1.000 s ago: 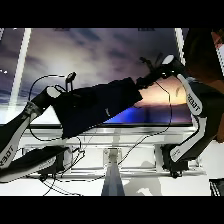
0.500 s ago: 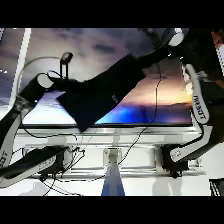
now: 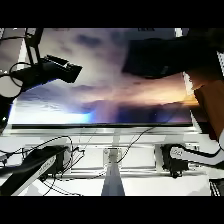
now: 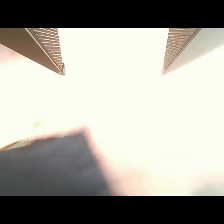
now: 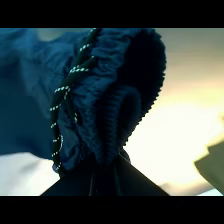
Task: Fold the clothes and pants, and hang the long-sleeved shirts on hangers.
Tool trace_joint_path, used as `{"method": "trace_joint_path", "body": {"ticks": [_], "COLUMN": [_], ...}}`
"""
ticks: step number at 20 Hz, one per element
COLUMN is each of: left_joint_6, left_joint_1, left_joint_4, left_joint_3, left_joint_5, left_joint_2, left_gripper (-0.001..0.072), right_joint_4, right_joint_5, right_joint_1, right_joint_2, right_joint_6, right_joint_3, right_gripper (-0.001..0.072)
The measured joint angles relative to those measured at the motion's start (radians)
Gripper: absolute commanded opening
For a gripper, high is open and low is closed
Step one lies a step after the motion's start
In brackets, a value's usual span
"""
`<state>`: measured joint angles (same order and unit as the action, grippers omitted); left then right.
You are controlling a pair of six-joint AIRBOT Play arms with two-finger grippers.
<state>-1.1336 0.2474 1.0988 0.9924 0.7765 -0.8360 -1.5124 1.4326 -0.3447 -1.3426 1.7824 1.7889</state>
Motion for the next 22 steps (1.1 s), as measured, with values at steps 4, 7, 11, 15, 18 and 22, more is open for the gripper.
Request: {"method": "trace_joint_path", "body": {"ticks": [4,7,11,15,18,22], "left_joint_6": [0.000,0.000,0.000,0.000,0.000,0.000], "left_joint_1": [0.000,0.000,0.000,0.000,0.000,0.000], "left_joint_4": [0.037,0.056,0.067,0.071,0.071,0.071], "left_joint_3": [0.002,0.003,0.003,0.003,0.003,0.003], "left_joint_5": [-0.006,-0.010,-0.013,-0.013,-0.013,-0.014], "left_joint_2": [0.029,0.031,0.032,0.032,0.032,0.032], "left_gripper": [0.0693,0.0693,0.0693,0.0694,0.0694,0.0693], "right_joint_4": [-0.090,-0.117,-0.132,-0.139,-0.132,-0.077], "right_joint_5": [0.101,0.170,0.235,0.256,0.262,0.256], "right_joint_1": [-0.232,-0.398,-0.586,-0.701,-0.733,-0.731], "right_joint_2": [0.134,0.203,0.264,0.289,0.290,0.278], "right_joint_6": [0.140,0.178,0.198,0.204,0.198,0.111], "right_joint_3": [0.004,0.005,0.005,0.005,0.005,0.005], "right_gripper": [0.0038,0.0038,0.0039,0.0588,0.0680,0.0655]}}
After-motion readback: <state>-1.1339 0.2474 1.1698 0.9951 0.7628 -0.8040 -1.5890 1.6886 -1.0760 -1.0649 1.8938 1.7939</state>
